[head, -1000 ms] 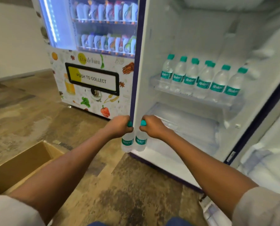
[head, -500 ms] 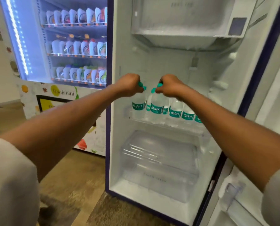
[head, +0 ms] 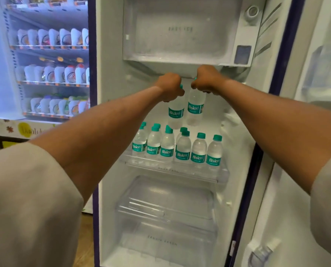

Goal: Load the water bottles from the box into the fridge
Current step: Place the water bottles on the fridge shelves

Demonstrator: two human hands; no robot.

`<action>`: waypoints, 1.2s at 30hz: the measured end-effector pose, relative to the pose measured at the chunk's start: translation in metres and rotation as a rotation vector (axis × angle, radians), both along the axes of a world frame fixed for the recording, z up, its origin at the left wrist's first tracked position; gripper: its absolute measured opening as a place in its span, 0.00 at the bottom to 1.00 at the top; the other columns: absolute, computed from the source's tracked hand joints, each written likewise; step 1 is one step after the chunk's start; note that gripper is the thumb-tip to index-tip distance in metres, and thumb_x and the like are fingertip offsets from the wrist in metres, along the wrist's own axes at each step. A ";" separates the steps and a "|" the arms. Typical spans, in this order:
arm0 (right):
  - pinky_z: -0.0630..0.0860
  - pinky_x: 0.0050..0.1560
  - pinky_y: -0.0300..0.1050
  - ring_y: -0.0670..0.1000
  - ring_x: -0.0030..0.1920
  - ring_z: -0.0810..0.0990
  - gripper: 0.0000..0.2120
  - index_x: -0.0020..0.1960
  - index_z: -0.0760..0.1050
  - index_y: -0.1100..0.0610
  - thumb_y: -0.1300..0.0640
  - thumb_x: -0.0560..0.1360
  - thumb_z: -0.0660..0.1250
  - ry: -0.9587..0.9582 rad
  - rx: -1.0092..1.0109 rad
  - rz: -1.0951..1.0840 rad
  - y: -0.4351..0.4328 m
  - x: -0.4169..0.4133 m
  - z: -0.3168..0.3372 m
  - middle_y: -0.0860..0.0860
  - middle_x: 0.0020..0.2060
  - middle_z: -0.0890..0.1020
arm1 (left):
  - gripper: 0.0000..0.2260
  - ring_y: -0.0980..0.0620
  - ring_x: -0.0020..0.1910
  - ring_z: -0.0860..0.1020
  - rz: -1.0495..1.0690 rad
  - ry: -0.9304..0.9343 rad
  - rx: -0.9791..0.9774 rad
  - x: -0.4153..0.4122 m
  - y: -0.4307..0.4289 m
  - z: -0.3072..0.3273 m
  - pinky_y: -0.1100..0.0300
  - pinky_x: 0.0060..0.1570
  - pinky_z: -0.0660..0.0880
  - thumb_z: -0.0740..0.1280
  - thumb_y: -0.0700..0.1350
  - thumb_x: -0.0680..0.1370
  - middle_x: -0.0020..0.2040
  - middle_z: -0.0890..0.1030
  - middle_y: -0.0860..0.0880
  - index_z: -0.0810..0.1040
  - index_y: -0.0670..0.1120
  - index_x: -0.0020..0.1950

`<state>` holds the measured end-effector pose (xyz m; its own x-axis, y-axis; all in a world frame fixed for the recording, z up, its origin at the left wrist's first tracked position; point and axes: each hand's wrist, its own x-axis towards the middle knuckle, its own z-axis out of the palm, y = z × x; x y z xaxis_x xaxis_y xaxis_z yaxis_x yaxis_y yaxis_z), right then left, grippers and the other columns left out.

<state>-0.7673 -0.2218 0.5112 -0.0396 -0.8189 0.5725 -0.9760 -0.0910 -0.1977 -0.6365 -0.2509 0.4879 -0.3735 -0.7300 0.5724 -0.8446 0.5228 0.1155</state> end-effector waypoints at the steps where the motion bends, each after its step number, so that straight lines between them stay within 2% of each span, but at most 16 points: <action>1: 0.73 0.38 0.47 0.56 0.40 0.76 0.11 0.36 0.68 0.59 0.61 0.75 0.67 0.014 0.011 -0.024 -0.002 -0.006 0.000 0.59 0.41 0.76 | 0.11 0.47 0.43 0.76 -0.006 -0.008 -0.015 -0.008 -0.003 -0.001 0.55 0.44 0.76 0.65 0.46 0.79 0.48 0.78 0.42 0.76 0.38 0.54; 3: 0.75 0.38 0.47 0.57 0.40 0.77 0.10 0.37 0.69 0.61 0.62 0.75 0.66 0.049 0.031 -0.074 -0.006 -0.016 -0.001 0.61 0.43 0.78 | 0.11 0.48 0.43 0.74 -0.018 -0.004 -0.032 -0.022 -0.009 -0.003 0.58 0.42 0.71 0.65 0.46 0.79 0.47 0.75 0.44 0.76 0.38 0.54; 5: 0.79 0.44 0.49 0.59 0.46 0.80 0.05 0.48 0.75 0.65 0.63 0.76 0.65 0.102 0.067 -0.126 -0.011 -0.025 -0.001 0.62 0.49 0.79 | 0.10 0.50 0.43 0.72 -0.027 0.006 -0.044 -0.036 -0.017 -0.006 0.60 0.42 0.68 0.65 0.45 0.79 0.46 0.72 0.46 0.75 0.39 0.55; 7: 0.77 0.51 0.48 0.59 0.54 0.79 0.13 0.61 0.74 0.64 0.63 0.77 0.63 0.173 0.121 -0.192 -0.018 -0.032 -0.003 0.62 0.56 0.78 | 0.10 0.50 0.44 0.71 -0.038 0.008 -0.048 -0.049 -0.028 -0.010 0.60 0.44 0.68 0.64 0.45 0.79 0.47 0.71 0.47 0.75 0.39 0.56; 9: 0.74 0.51 0.46 0.57 0.54 0.77 0.17 0.66 0.70 0.63 0.61 0.78 0.63 0.215 0.153 -0.247 -0.026 -0.038 -0.006 0.61 0.60 0.76 | 0.10 0.50 0.45 0.71 -0.053 0.006 -0.057 -0.059 -0.037 -0.014 0.59 0.44 0.68 0.64 0.44 0.79 0.48 0.72 0.47 0.74 0.40 0.57; 12: 0.72 0.46 0.44 0.55 0.46 0.74 0.15 0.64 0.72 0.63 0.59 0.79 0.63 0.224 0.215 -0.335 -0.039 -0.048 -0.013 0.59 0.53 0.76 | 0.09 0.49 0.46 0.72 -0.073 0.008 -0.031 -0.072 -0.048 -0.022 0.58 0.46 0.70 0.64 0.44 0.79 0.53 0.76 0.44 0.74 0.41 0.57; 14: 0.74 0.46 0.45 0.56 0.47 0.77 0.12 0.60 0.74 0.63 0.58 0.78 0.63 0.245 0.223 -0.346 -0.048 -0.053 -0.020 0.58 0.50 0.77 | 0.10 0.47 0.49 0.75 -0.085 0.008 -0.005 -0.081 -0.055 -0.031 0.56 0.49 0.73 0.64 0.45 0.79 0.54 0.77 0.43 0.74 0.41 0.58; 17: 0.74 0.45 0.45 0.57 0.53 0.79 0.13 0.58 0.75 0.62 0.56 0.77 0.66 0.261 0.223 -0.354 -0.055 -0.059 -0.033 0.58 0.54 0.79 | 0.11 0.45 0.52 0.77 -0.088 -0.008 0.061 -0.095 -0.065 -0.050 0.53 0.53 0.76 0.64 0.45 0.79 0.55 0.78 0.43 0.74 0.41 0.59; 22: 0.74 0.47 0.44 0.55 0.47 0.76 0.14 0.57 0.75 0.62 0.55 0.76 0.68 0.210 0.278 -0.378 -0.071 -0.066 -0.067 0.58 0.54 0.79 | 0.12 0.46 0.53 0.77 -0.041 -0.060 0.165 -0.106 -0.083 -0.081 0.51 0.57 0.76 0.65 0.47 0.79 0.56 0.78 0.43 0.74 0.42 0.59; 25: 0.74 0.50 0.44 0.55 0.54 0.78 0.14 0.58 0.74 0.62 0.55 0.76 0.67 0.218 0.302 -0.381 -0.080 -0.070 -0.086 0.57 0.55 0.78 | 0.14 0.45 0.55 0.76 -0.031 -0.105 0.207 -0.111 -0.091 -0.094 0.52 0.58 0.74 0.64 0.47 0.80 0.57 0.78 0.43 0.73 0.41 0.61; 28: 0.73 0.51 0.43 0.55 0.56 0.78 0.15 0.59 0.74 0.61 0.54 0.76 0.67 0.218 0.333 -0.377 -0.087 -0.072 -0.100 0.56 0.56 0.78 | 0.14 0.45 0.55 0.77 -0.029 -0.140 0.216 -0.116 -0.098 -0.102 0.54 0.57 0.74 0.63 0.47 0.80 0.57 0.78 0.43 0.73 0.41 0.63; 33: 0.74 0.50 0.43 0.55 0.49 0.77 0.15 0.58 0.75 0.61 0.53 0.76 0.68 0.219 0.358 -0.362 -0.096 -0.075 -0.114 0.57 0.55 0.79 | 0.14 0.46 0.54 0.77 -0.032 -0.203 0.238 -0.120 -0.108 -0.111 0.56 0.54 0.73 0.63 0.48 0.80 0.56 0.79 0.44 0.75 0.41 0.61; 36: 0.75 0.51 0.43 0.54 0.49 0.78 0.15 0.58 0.74 0.62 0.54 0.76 0.68 0.216 0.385 -0.345 -0.100 -0.077 -0.122 0.57 0.55 0.79 | 0.15 0.45 0.56 0.76 -0.008 -0.243 0.270 -0.121 -0.115 -0.119 0.54 0.59 0.70 0.62 0.51 0.80 0.55 0.79 0.44 0.76 0.41 0.59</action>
